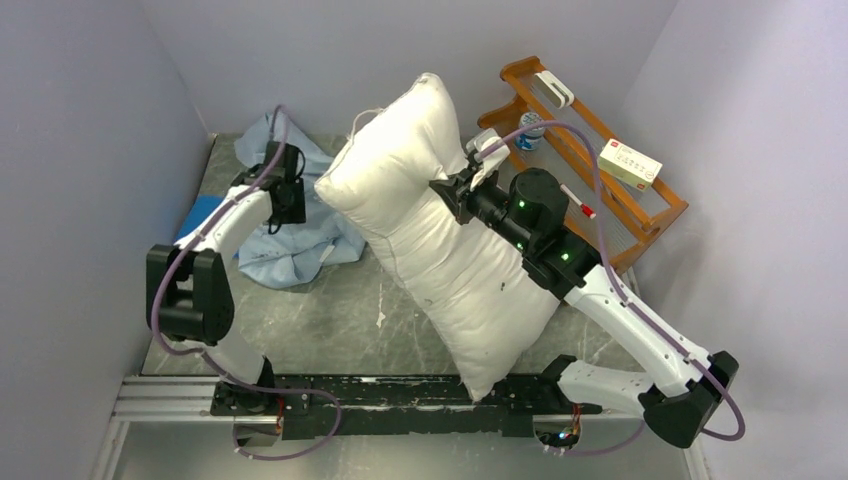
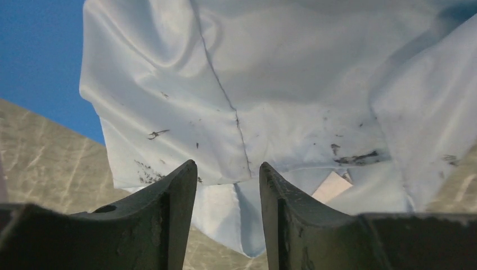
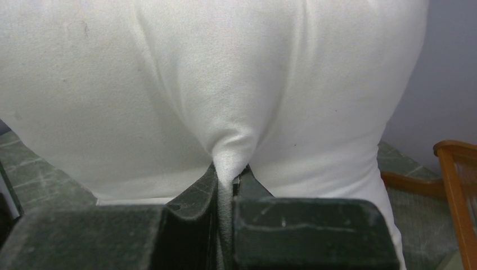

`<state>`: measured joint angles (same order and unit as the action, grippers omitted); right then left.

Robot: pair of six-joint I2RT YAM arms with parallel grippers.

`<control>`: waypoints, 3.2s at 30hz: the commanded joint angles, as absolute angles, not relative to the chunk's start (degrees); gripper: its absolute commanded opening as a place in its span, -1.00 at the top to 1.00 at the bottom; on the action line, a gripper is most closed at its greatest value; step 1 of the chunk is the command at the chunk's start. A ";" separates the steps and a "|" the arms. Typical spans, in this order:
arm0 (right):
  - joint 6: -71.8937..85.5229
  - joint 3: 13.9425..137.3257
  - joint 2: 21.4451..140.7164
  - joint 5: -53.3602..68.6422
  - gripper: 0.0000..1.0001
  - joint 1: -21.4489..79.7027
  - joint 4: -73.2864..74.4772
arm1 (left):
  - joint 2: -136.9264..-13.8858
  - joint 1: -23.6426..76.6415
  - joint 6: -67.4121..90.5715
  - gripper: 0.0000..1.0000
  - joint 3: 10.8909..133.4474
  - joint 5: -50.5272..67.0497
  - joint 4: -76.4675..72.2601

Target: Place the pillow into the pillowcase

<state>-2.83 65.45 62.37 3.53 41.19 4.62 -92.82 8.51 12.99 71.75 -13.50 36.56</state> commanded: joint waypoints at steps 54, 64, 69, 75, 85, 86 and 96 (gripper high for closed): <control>-5.46 61.25 53.46 -6.91 1.00 40.76 7.79 | -98.73 19.78 -35.79 0.59 51.24 -24.22 6.35; -2.20 62.27 55.35 8.20 1.00 40.77 9.02 | -85.27 18.86 -27.00 0.90 55.66 -31.20 5.02; -0.66 61.47 58.64 27.26 1.00 40.91 7.01 | -77.90 16.04 -21.07 0.91 57.89 -25.53 5.30; -0.64 62.42 64.93 38.24 1.00 45.17 5.41 | -74.30 13.43 -17.87 0.90 58.92 -22.91 6.81; 2.06 63.06 78.46 49.26 1.00 54.68 1.69 | -66.21 11.88 -11.97 0.90 62.79 -18.48 8.47; 2.04 63.40 79.36 48.74 1.00 54.75 2.11 | -65.44 11.75 -10.85 0.91 62.90 -18.82 8.32; 1.09 66.47 87.38 49.68 1.00 54.89 4.26 | -61.48 9.85 -6.54 0.90 62.79 -18.89 9.95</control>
